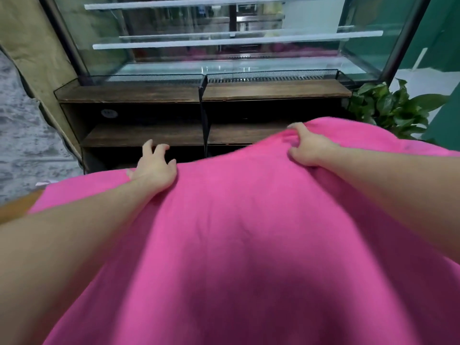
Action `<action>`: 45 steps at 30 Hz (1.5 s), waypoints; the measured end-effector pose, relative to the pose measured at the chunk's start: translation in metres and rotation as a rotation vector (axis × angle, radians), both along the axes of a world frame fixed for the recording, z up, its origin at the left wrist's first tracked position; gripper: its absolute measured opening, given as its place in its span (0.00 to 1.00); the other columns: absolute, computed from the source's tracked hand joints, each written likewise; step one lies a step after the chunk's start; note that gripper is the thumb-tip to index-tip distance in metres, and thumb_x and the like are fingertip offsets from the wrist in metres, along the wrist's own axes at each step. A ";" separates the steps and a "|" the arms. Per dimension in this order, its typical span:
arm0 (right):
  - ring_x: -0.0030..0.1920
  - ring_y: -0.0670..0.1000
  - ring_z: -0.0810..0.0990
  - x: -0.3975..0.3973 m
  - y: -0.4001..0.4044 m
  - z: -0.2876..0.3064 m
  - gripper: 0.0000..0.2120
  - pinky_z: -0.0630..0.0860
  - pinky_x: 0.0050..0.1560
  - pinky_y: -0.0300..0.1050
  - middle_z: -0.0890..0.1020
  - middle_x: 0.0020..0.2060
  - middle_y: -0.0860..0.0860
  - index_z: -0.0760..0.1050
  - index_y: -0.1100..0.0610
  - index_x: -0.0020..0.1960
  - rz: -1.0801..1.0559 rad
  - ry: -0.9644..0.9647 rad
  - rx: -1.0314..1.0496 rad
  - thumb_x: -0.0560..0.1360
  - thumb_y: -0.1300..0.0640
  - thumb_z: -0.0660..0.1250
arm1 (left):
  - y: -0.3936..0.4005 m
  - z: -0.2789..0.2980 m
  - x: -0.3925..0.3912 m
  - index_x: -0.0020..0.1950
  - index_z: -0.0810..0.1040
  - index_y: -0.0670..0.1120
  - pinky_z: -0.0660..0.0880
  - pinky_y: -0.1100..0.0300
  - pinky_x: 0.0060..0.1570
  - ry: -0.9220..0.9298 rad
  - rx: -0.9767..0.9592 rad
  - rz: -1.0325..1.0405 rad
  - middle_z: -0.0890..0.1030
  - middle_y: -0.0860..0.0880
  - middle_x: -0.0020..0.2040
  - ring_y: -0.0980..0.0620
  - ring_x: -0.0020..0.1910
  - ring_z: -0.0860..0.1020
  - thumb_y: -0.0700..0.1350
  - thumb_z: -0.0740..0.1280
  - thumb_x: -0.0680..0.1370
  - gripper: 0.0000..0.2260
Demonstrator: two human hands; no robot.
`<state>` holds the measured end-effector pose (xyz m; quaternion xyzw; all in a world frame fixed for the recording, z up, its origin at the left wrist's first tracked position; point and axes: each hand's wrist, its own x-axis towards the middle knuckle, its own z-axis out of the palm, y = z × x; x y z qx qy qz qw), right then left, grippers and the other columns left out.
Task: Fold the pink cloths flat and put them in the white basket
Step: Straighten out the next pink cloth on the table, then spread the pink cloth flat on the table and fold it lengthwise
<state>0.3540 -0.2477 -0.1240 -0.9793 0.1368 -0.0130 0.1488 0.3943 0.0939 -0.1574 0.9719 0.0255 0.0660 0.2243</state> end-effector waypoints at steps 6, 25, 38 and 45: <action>0.70 0.57 0.69 -0.023 0.005 -0.008 0.19 0.62 0.69 0.66 0.74 0.69 0.47 0.69 0.38 0.70 0.018 0.072 -0.159 0.80 0.42 0.52 | 0.018 -0.010 -0.028 0.71 0.71 0.57 0.54 0.30 0.70 -0.015 0.195 -0.115 0.61 0.55 0.78 0.50 0.75 0.63 0.55 0.55 0.82 0.18; 0.80 0.54 0.44 -0.256 0.104 -0.022 0.24 0.37 0.74 0.71 0.52 0.80 0.46 0.53 0.38 0.78 0.423 0.137 -0.240 0.82 0.39 0.45 | 0.001 -0.007 -0.275 0.78 0.58 0.61 0.45 0.31 0.73 0.167 0.246 -0.255 0.54 0.58 0.80 0.53 0.80 0.50 0.59 0.47 0.84 0.22; 0.80 0.51 0.44 -0.416 0.139 -0.037 0.25 0.39 0.74 0.70 0.49 0.80 0.41 0.46 0.34 0.78 0.486 0.052 -0.146 0.81 0.36 0.43 | -0.011 -0.014 -0.428 0.78 0.48 0.66 0.40 0.23 0.68 0.120 0.380 -0.335 0.46 0.62 0.80 0.54 0.80 0.43 0.68 0.41 0.79 0.27; 0.80 0.51 0.43 -0.440 0.114 -0.036 0.28 0.36 0.67 0.80 0.46 0.79 0.38 0.43 0.30 0.76 0.298 0.123 -0.226 0.77 0.29 0.39 | 0.040 -0.007 -0.438 0.78 0.47 0.67 0.40 0.21 0.65 0.208 0.322 -0.089 0.45 0.63 0.80 0.52 0.80 0.43 0.73 0.42 0.76 0.31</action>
